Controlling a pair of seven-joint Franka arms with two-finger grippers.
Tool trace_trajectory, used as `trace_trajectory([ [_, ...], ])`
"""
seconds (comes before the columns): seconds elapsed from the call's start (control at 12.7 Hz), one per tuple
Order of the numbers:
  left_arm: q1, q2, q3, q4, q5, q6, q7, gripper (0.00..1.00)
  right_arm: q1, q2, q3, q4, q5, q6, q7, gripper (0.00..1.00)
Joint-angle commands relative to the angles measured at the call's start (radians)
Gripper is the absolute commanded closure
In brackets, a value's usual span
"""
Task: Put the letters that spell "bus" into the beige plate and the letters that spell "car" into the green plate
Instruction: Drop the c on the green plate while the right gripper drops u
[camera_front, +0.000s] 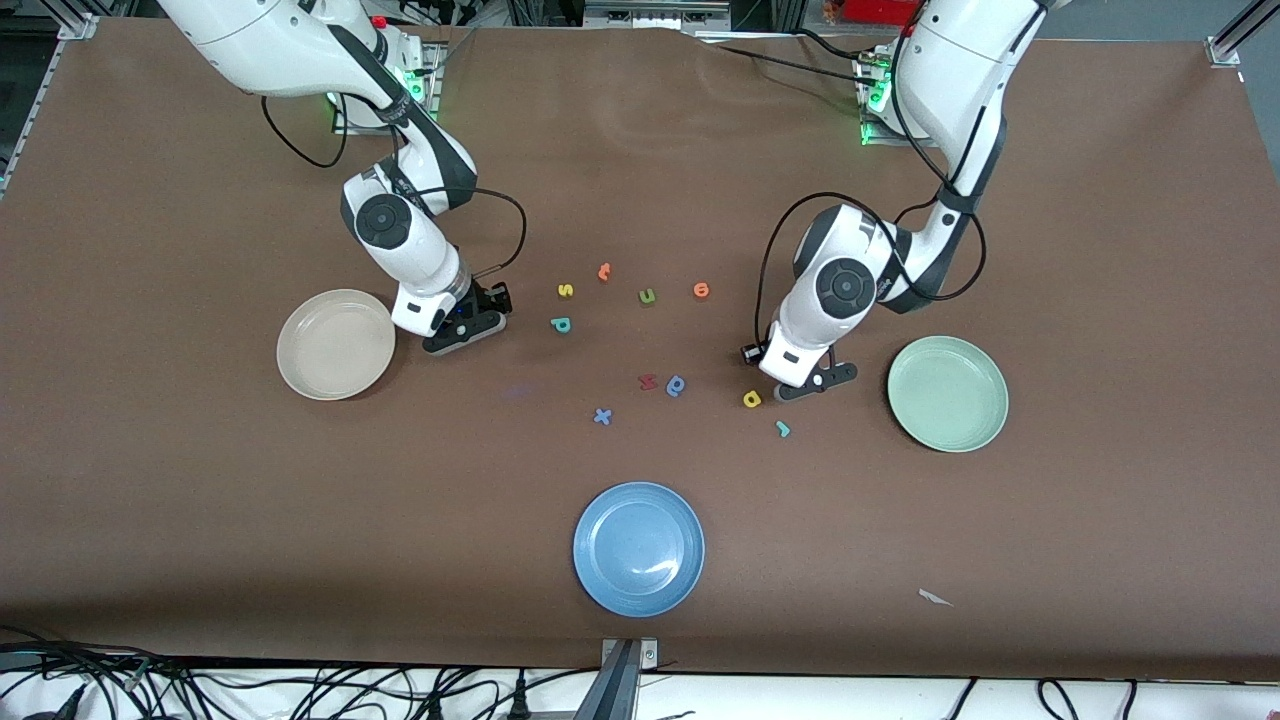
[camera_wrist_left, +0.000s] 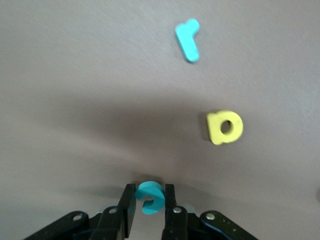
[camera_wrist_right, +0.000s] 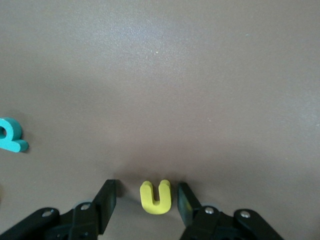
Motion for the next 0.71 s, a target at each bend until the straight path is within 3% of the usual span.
trace_trajectory([
  [0.0, 0.035, -0.040, 0.028, 0.114, 0.054, -0.247, 0.039, 0.87, -0.003, 0.004, -0.003, -0.017, -0.021, 0.024, -0.004, 0.53],
  [0.24, 0.126, -0.060, 0.029, 0.151, 0.074, -0.353, 0.146, 0.87, -0.004, 0.002, -0.004, -0.024, -0.024, 0.024, -0.006, 0.68],
  [0.39, 0.190, -0.068, 0.029, 0.151, 0.078, -0.404, 0.248, 0.87, -0.003, 0.002, -0.006, -0.024, -0.025, 0.024, -0.006, 0.72],
  [0.63, 0.272, -0.060, 0.026, 0.140, 0.196, -0.404, 0.337, 0.86, -0.004, -0.016, -0.013, -0.024, -0.027, 0.015, -0.016, 0.76],
])
